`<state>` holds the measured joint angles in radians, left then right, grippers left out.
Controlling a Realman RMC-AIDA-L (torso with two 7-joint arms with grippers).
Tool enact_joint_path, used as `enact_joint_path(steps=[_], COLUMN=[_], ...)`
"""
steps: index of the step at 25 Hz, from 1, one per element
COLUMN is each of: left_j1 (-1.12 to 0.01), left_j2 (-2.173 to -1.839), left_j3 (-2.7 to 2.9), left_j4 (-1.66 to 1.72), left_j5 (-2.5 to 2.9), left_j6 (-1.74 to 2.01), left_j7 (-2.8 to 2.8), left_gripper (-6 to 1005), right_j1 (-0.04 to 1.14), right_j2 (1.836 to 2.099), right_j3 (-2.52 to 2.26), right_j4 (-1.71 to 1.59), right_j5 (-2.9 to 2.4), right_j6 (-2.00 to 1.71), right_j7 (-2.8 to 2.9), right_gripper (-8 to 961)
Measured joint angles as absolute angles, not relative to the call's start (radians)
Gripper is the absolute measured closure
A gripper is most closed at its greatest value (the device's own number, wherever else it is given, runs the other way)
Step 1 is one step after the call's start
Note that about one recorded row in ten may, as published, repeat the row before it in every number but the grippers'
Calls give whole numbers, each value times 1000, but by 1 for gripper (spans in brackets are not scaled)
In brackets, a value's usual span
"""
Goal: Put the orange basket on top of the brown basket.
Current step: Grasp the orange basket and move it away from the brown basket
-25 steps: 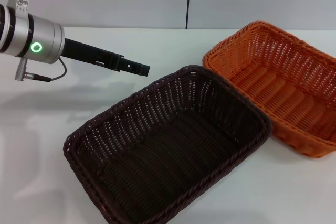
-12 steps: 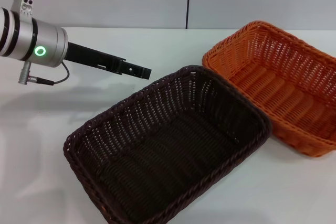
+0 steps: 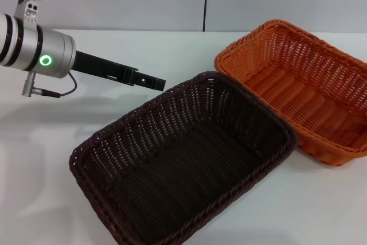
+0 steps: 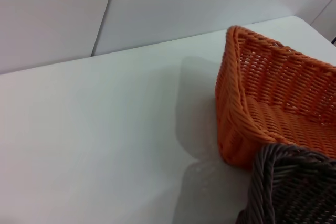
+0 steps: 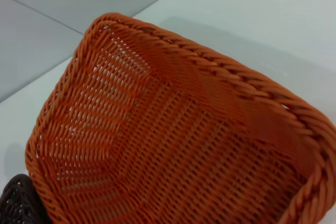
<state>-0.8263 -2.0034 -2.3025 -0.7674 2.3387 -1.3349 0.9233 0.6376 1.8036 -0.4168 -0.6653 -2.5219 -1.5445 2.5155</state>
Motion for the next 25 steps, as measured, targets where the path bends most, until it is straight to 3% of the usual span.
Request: enact_joint_path(steps=[12, 25], left_j1=[-830, -839], left_j2=[-2003, -2010], left_j3=[-2302, -2302], left_j4=[-753, -752], left_j5=[2339, 2333], left_j6=[-1318, -1286], left_j7=[923, 923], left_gripper=[134, 135], right_j1=[624, 569], right_j2=[1827, 1841], right_j3=[-415, -412], right_j4=[-675, -729], right_j5=[-2516, -2511], right_j6=[-1489, -1414], right_j7=[2456, 2447], right_gripper=[445, 513])
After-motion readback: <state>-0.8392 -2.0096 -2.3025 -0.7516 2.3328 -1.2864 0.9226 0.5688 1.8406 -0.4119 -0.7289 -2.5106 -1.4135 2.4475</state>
